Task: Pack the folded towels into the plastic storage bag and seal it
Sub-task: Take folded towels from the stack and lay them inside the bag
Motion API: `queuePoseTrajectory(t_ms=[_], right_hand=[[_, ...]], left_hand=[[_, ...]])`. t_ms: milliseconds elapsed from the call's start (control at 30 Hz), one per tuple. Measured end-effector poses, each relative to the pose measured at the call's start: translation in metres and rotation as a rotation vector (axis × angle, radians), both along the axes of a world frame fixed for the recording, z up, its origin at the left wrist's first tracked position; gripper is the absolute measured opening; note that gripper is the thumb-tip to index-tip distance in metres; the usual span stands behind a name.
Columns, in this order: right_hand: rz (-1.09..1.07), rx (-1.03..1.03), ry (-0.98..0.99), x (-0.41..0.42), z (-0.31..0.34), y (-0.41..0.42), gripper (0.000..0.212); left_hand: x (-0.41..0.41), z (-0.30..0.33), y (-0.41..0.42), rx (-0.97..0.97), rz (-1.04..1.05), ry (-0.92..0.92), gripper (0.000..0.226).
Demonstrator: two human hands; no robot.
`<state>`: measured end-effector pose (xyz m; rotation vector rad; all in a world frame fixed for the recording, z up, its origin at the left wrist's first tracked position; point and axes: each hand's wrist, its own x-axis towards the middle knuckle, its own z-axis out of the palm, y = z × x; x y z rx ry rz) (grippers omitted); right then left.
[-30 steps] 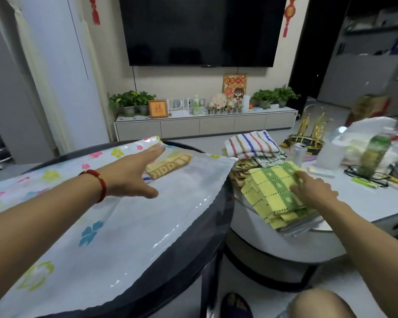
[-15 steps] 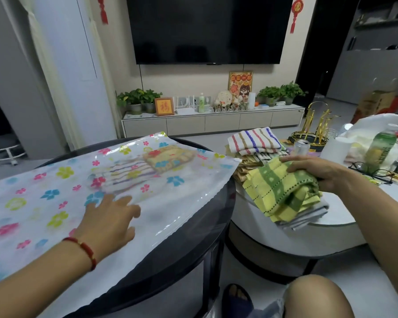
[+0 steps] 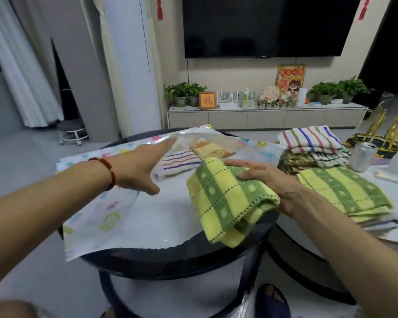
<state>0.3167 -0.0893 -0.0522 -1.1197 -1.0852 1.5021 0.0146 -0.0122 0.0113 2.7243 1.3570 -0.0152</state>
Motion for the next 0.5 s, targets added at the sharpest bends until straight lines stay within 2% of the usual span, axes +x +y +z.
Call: queuePoseTrajectory(t_ms=[133,267,300,333,433,500], right_hand=[[-0.168,0.007,0.18,-0.096,-0.019,0.066,0.039],[-0.298,-0.029,0.602,-0.185,-0.031,0.123,0.043],[-0.288,-0.047,0.629,-0.201,-0.039,0.131,0.043],[-0.259,-0.074,0.565,-0.215,-0.049,0.135,0.043],[-0.087,-0.134,0.039,-0.243,-0.09,0.136,0.044],[-0.029,-0.131,-0.182,-0.252,-0.109,0.138,0.049]], left_hand=[[-0.01,0.028,0.013,-0.077,-0.003,0.059,0.132],[-0.018,0.039,0.024,-0.153,-0.001,0.044,0.134],[-0.02,0.04,0.025,-0.145,-0.001,0.051,0.135],[-0.023,0.041,0.026,-0.139,-0.004,0.058,0.135],[-0.029,0.041,0.028,-0.156,-0.031,0.05,0.136],[-0.031,0.039,0.03,-0.161,-0.067,0.039,0.135]])
